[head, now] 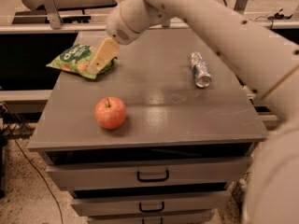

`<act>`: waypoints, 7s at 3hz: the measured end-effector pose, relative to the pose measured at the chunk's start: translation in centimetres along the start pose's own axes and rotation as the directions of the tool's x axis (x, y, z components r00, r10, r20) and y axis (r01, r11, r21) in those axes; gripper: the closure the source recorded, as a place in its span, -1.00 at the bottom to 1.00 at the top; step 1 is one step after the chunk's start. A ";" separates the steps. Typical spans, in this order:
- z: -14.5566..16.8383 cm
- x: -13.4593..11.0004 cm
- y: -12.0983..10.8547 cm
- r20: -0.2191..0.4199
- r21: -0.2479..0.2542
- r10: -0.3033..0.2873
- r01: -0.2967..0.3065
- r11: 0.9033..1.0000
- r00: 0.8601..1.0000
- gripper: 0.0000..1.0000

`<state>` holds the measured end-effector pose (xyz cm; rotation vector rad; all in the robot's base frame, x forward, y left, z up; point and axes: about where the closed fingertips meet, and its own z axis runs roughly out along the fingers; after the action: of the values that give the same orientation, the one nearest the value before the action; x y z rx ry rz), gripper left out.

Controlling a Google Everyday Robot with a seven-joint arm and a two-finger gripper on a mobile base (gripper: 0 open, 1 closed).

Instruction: Move green rice chip bag near redbull can

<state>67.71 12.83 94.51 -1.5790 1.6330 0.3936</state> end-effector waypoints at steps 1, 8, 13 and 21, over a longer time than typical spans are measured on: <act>6.8 -3.5 -1.1 0.070 -0.023 0.021 -0.020 1.000 0.997 -1.00; 13.6 -2.1 -4.2 -0.174 0.115 -0.079 0.100 0.988 0.981 0.88; -2.3 11.0 -6.4 -0.293 0.094 -0.153 0.188 0.978 0.944 1.00; -5.7 16.8 -5.2 -0.271 0.050 -0.054 0.070 0.996 0.961 -1.00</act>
Offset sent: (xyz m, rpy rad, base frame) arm 0.0609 0.1402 -0.0590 0.0415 0.0734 0.0235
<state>72.60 -3.56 87.48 -1.6915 1.7745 0.0972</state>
